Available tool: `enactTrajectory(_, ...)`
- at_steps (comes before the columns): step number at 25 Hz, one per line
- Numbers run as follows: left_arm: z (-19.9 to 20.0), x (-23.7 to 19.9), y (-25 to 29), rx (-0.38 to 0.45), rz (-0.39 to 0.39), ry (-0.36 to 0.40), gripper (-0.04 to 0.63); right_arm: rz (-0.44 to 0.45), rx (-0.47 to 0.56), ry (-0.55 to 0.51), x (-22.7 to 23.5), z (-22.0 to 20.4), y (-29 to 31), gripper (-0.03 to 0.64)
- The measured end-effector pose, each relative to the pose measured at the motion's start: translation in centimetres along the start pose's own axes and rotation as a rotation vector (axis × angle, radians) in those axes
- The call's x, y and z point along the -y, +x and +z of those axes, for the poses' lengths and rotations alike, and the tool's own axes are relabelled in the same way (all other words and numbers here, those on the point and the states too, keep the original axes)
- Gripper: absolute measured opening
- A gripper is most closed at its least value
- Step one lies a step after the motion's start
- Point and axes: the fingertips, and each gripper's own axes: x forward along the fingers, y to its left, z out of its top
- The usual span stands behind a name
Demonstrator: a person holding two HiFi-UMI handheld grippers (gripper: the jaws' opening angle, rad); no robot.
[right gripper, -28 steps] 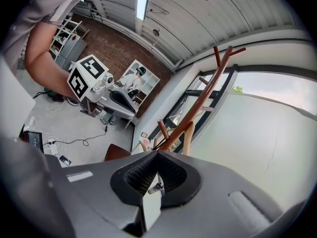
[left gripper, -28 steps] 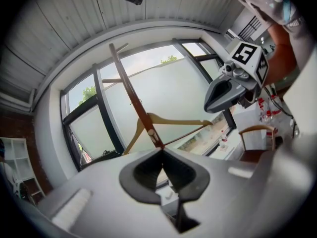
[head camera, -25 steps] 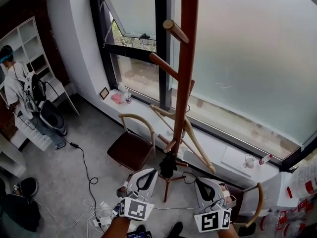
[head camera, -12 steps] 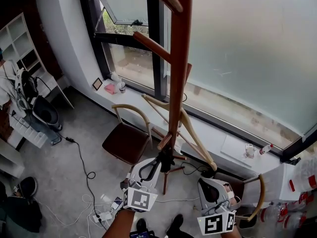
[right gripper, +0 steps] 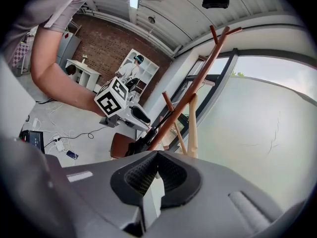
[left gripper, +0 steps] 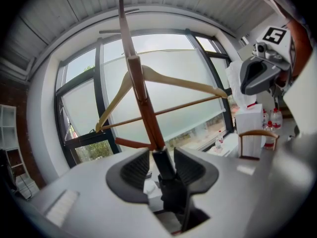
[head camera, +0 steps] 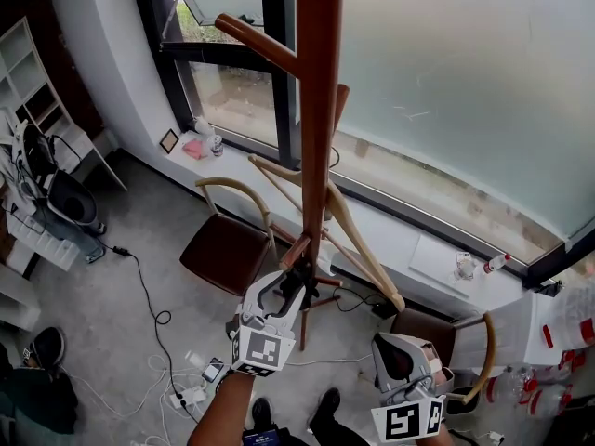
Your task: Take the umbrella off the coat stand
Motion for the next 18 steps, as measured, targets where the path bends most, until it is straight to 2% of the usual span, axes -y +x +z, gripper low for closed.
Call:
enactTrajectory(6,-1.7,0.2,2.3,-0.029,-0.012,-0.041,0.211,0.015,-0.023,0.005,-0.6,-1.6,0.1,0.003)
enactTrajectory(14,-2.5,0.3,4.7,-0.014,-0.059,-0.138,0.221,0.021,-0.054,0.013,-0.7,-3.0,0.6,0.003)
enactTrajectory(18,-2.9,0.5,5.5,-0.017,-0.075,-0.142,0.217,0.017,-0.064,0.018,-0.7,-3.5,0.8,0.003)
